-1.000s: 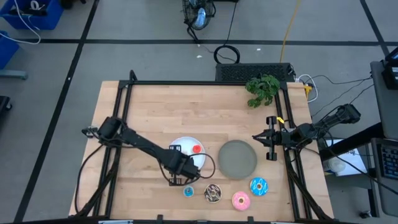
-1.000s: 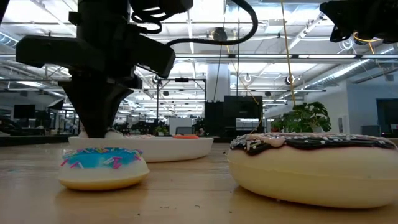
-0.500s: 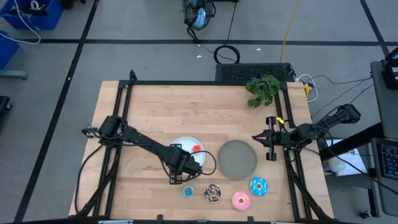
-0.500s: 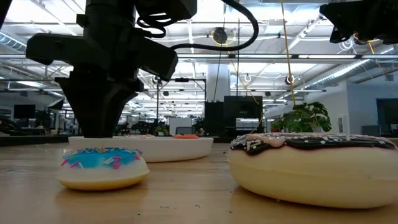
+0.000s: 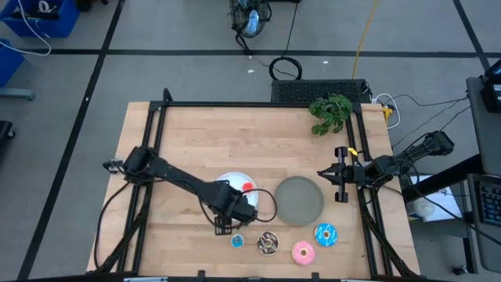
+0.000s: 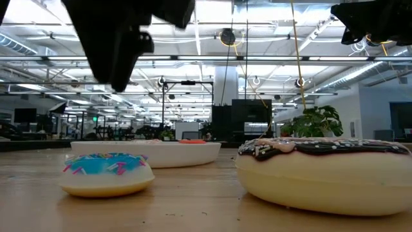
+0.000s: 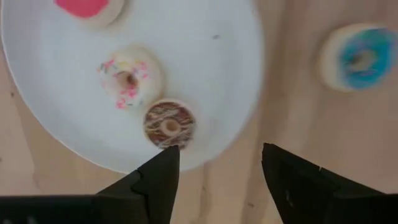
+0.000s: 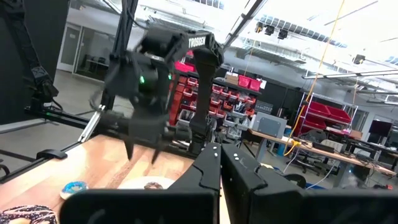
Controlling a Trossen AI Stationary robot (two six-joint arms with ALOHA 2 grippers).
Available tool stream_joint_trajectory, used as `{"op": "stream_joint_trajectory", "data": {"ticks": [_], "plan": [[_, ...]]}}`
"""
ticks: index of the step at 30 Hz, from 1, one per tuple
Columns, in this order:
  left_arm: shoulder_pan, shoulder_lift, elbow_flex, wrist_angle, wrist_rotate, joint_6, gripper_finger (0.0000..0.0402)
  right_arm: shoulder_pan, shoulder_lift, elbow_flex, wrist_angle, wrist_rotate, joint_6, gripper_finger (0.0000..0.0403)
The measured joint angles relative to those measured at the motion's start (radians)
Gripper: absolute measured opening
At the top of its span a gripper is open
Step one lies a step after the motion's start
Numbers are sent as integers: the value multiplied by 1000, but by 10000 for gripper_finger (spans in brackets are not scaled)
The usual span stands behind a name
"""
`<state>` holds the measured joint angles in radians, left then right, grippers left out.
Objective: Pick & Place donuts
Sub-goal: Put the small blue donut on the white plate
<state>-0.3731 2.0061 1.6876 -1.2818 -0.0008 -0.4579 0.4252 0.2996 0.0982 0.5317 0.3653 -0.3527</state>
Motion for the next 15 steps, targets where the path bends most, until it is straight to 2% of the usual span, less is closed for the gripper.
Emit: {"op": "stream_joint_trajectory", "data": {"ticks": [9, 15], "plan": [[-93, 0, 134, 45, -1, -70, 173, 0, 0, 0, -2, 0, 0, 0], [-182, 0, 241, 55, -36, 59, 112, 0, 0, 0, -2, 0, 0, 0]]}}
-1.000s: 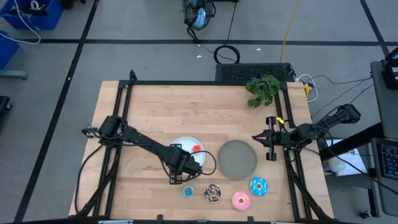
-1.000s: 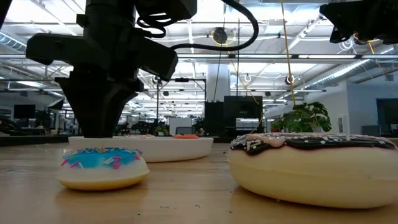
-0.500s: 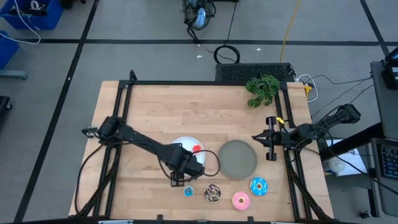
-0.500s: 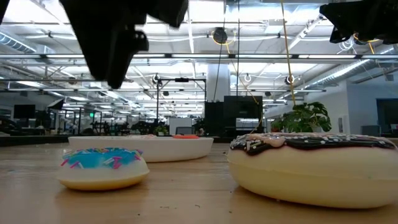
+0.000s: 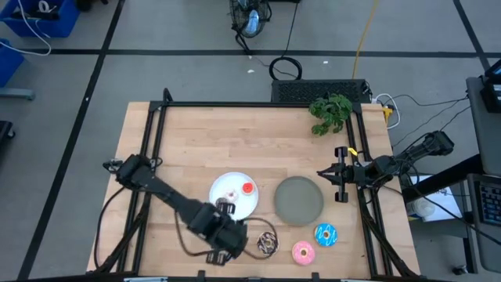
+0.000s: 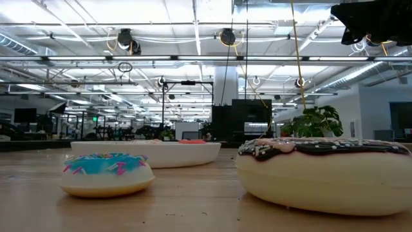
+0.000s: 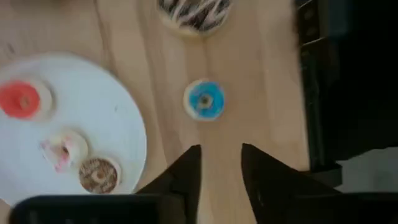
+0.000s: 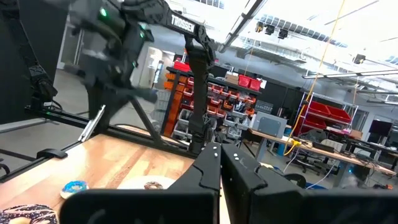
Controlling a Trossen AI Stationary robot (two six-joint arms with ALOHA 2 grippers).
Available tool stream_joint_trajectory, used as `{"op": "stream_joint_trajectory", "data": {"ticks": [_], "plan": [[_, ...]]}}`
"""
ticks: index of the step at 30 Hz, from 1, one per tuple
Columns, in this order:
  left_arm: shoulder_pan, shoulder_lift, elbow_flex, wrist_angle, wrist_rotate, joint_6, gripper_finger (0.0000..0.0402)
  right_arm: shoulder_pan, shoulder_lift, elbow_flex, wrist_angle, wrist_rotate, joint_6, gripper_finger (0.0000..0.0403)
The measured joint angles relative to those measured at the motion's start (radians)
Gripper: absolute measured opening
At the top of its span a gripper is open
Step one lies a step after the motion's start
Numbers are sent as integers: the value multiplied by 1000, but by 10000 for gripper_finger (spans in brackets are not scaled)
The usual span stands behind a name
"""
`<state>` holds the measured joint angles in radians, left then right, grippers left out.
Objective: Pick & Place donuts
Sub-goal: Put the small blue donut on the white plate
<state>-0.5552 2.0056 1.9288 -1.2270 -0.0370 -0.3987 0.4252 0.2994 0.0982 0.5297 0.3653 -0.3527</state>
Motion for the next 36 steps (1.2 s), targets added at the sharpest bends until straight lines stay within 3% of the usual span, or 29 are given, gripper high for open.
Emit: {"op": "stream_joint_trajectory", "data": {"ticks": [9, 12, 17, 22, 28, 36], "plan": [[-48, 0, 228, -124, -196, 61, 18, 0, 0, 0, 0, 0, 0, 0], [-52, 0, 266, -159, -250, 80, 6, 0, 0, 0, -4, 0, 0, 0], [-28, 0, 252, -142, -253, 80, 13, 0, 0, 0, -7, 0, 0, 0], [1, 1, 180, -24, -255, 81, 4, 0, 0, 0, -7, 0, -2, 0], [14, 5, 34, 198, -217, 186, 43, 0, 0, 0, -7, 0, -1, 0], [27, 40, -76, 295, -196, 156, 162, 0, 0, 0, -7, 0, -1, 0]]}}
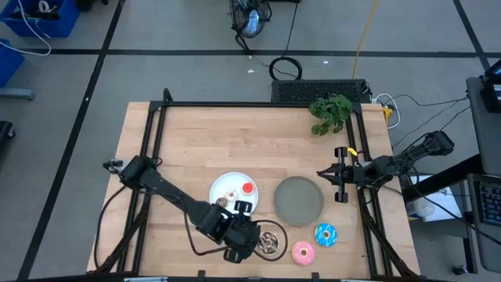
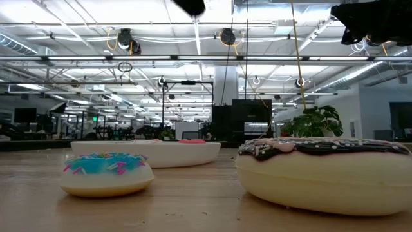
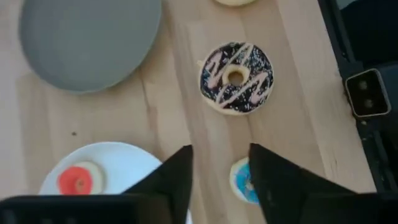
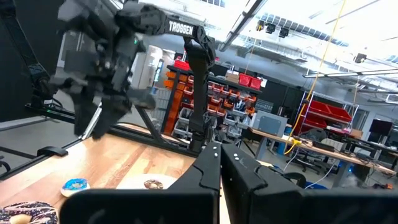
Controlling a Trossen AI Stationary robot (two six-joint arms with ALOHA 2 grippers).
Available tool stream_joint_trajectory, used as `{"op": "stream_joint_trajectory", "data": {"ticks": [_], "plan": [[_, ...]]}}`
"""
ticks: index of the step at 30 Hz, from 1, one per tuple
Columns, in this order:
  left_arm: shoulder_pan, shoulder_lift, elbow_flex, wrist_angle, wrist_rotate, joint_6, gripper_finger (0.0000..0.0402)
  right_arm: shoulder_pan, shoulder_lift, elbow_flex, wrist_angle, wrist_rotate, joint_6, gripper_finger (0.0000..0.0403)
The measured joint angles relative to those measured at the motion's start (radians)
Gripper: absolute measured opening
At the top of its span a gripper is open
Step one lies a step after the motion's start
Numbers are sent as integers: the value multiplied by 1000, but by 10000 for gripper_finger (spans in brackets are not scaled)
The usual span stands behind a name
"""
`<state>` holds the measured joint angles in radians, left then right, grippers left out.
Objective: Pick & Place donuts
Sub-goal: Put the small blue donut on the white plate
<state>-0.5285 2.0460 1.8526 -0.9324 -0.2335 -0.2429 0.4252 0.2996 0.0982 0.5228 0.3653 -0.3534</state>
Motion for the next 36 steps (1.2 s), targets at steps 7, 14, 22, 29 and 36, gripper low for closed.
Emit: {"op": "stream_joint_trajectory", "data": {"ticks": [7, 14, 22, 29, 36], "plan": [[5, -1, -128, 141, 75, 76, 232, 0, 0, 0, -2, 2, 0, 0], [5, -1, -172, 142, 80, 43, 241, 0, 0, 0, -3, 2, 0, 0], [17, 3, -181, 161, 90, -21, 241, 0, 0, 0, -3, 3, 0, 0], [13, 14, -232, 201, 87, 14, 241, 0, 3, 0, 0, 2, 0, 0], [7, 15, -283, 206, 101, 38, 241, 0, 5, 0, 0, 2, -1, 0]]}}
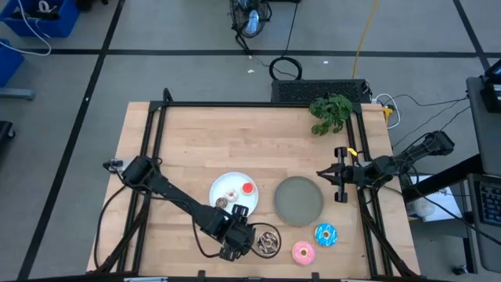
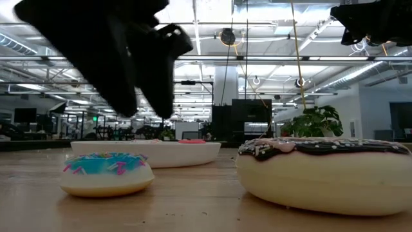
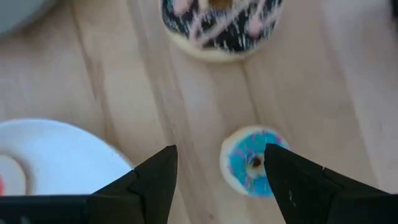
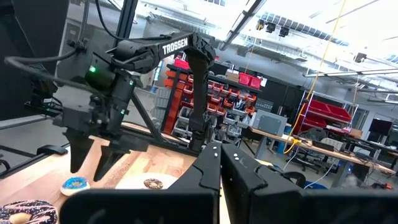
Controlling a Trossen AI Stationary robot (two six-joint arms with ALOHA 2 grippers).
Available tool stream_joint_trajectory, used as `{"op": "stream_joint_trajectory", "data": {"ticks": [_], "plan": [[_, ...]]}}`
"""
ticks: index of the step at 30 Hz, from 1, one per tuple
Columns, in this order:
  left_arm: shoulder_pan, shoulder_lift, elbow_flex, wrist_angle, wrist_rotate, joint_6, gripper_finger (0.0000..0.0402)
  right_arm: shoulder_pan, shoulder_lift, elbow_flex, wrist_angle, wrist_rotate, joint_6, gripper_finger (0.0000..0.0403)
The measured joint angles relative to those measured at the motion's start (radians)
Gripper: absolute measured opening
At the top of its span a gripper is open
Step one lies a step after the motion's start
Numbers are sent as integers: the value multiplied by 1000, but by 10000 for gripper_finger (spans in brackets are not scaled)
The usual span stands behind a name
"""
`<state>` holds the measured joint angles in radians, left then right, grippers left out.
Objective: Pick & Place donuts
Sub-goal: Put the small blue donut on the white plate
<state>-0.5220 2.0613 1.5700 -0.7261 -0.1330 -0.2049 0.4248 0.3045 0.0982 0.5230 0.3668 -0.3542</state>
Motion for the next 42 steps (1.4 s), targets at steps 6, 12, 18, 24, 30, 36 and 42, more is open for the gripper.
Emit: {"op": "stream_joint_trajectory", "data": {"ticks": [6, 12, 18, 24, 30, 36, 42], "plan": [[-3, 0, -8, 0, 3, -10, 241, 0, 0, 0, 0, 0, -1, 0], [-9, 0, -9, -2, 4, -27, 241, 0, 0, 0, 0, -1, -1, 0], [-8, 16, -8, 3, 11, -32, 241, 0, 0, 0, -1, -1, -2, 0], [-4, 44, -8, 4, 31, -36, 241, 0, 2, 0, -4, -1, -2, 0], [-2, 47, -17, 0, 31, -35, 241, 0, 8, 0, -4, -1, -4, 0], [-2, 47, -57, 33, 36, -36, 241, 0, 7, 0, -4, -1, -6, 0], [-2, 47, -96, 92, 59, -39, 241, 0, 7, 0, -4, -1, -6, 0]]}}
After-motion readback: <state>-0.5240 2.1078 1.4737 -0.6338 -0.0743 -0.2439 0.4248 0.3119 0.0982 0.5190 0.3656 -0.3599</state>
